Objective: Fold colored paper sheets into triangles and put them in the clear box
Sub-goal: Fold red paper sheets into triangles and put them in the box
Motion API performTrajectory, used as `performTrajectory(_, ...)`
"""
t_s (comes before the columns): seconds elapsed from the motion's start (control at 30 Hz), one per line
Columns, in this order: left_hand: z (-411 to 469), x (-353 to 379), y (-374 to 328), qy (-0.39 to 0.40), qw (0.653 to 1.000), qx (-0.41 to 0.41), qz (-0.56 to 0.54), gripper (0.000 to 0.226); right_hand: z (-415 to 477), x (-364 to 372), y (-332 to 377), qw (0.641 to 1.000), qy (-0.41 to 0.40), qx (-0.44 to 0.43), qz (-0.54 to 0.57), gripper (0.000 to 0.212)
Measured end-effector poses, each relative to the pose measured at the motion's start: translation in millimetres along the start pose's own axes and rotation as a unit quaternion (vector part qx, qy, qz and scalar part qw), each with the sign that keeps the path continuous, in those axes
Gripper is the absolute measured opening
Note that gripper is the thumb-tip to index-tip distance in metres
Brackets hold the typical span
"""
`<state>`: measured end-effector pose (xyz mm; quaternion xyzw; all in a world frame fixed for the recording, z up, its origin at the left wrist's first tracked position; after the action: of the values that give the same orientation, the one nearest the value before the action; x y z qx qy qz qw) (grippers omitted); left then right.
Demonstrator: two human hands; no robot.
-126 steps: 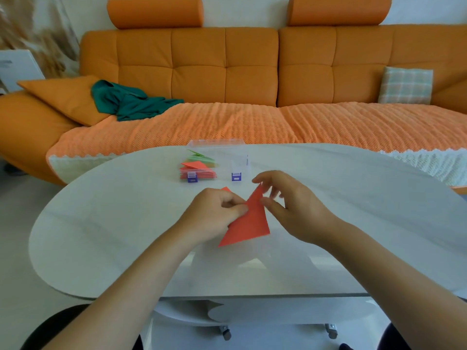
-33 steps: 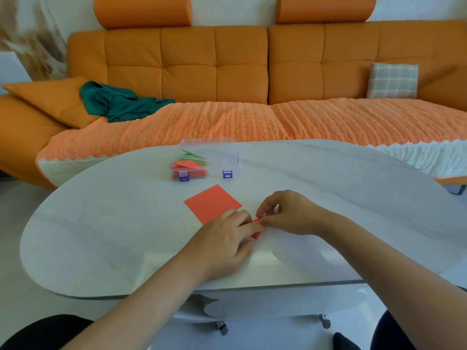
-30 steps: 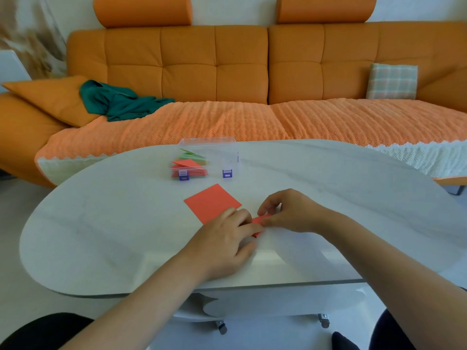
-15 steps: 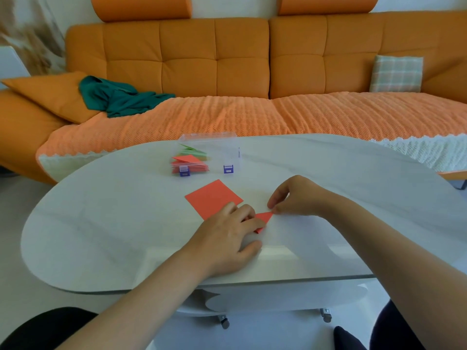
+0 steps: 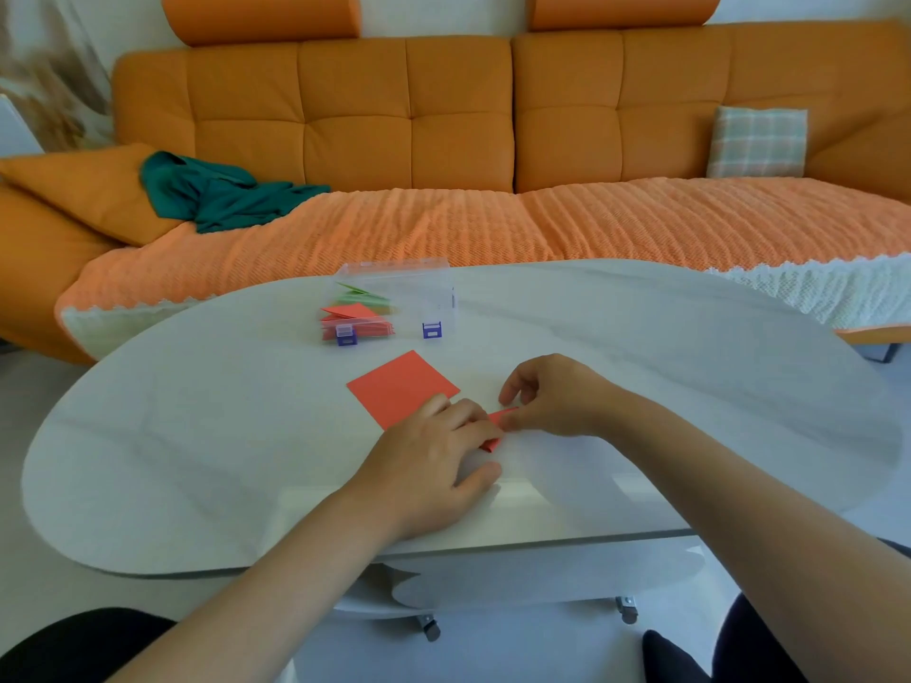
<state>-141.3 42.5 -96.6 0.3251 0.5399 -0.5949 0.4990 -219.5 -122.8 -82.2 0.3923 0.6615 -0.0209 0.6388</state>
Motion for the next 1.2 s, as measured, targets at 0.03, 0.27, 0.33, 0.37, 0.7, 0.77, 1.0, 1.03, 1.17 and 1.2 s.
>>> performTrajectory(0.03,2,1,-2,0.004,1.0,-0.003,0.009,0.045,1,0,0,1.0,0.001,0.002,0.0,0.029)
performTrajectory(0.27,-2,2,-3,-0.01,0.998,-0.014,-0.055,0.037,2,-3,3,1.0,0.015,0.017,-0.01,0.03)
performTrajectory(0.33,-5,1,-1,-0.016,0.995,-0.027,-0.09,0.037,3,-3,3,1.0,0.019,0.019,-0.01,0.03)
performTrajectory(0.37,-6,0,-1,-0.016,0.995,-0.03,-0.097,0.036,3,-3,3,1.0,0.019,0.019,-0.012,0.03)
performTrajectory(0.7,-24,0,1,0.009,0.995,-0.026,-0.099,0.033,1,-4,4,0.999,0.025,0.019,-0.014,0.021)
performTrajectory(0.77,-23,-1,2,0.006,0.994,-0.032,-0.101,0.03,0,-3,6,1.0,0.026,0.011,-0.014,0.021)
performTrajectory(1.0,6,-7,4,-0.065,0.988,-0.065,-0.125,0.027,-5,0,6,0.999,-0.008,-0.028,-0.03,0.02)
performTrajectory(1.03,10,-6,6,-0.067,0.988,-0.062,-0.123,0.025,-6,1,6,0.998,-0.02,-0.042,-0.044,0.018)
performTrajectory(1.17,14,-10,13,-0.078,0.995,-0.015,-0.061,0.012,-11,1,5,0.989,-0.046,-0.115,-0.078,0.014)
performTrajectory(1.2,15,-12,14,-0.081,0.995,-0.008,-0.055,0.013,-12,1,5,0.987,-0.041,-0.132,-0.079,0.014)
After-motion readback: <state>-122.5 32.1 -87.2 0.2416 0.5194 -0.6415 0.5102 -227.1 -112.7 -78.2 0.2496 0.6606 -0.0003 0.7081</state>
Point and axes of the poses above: each hand's wrist, its own z-axis towards the middle knuckle, its own x-axis out of the palm, y = z × x, the point moved 4 cm from there along z, towards the middle knuckle, and after that the axes turned 8 degrees about -z, right-handed, at the moved point
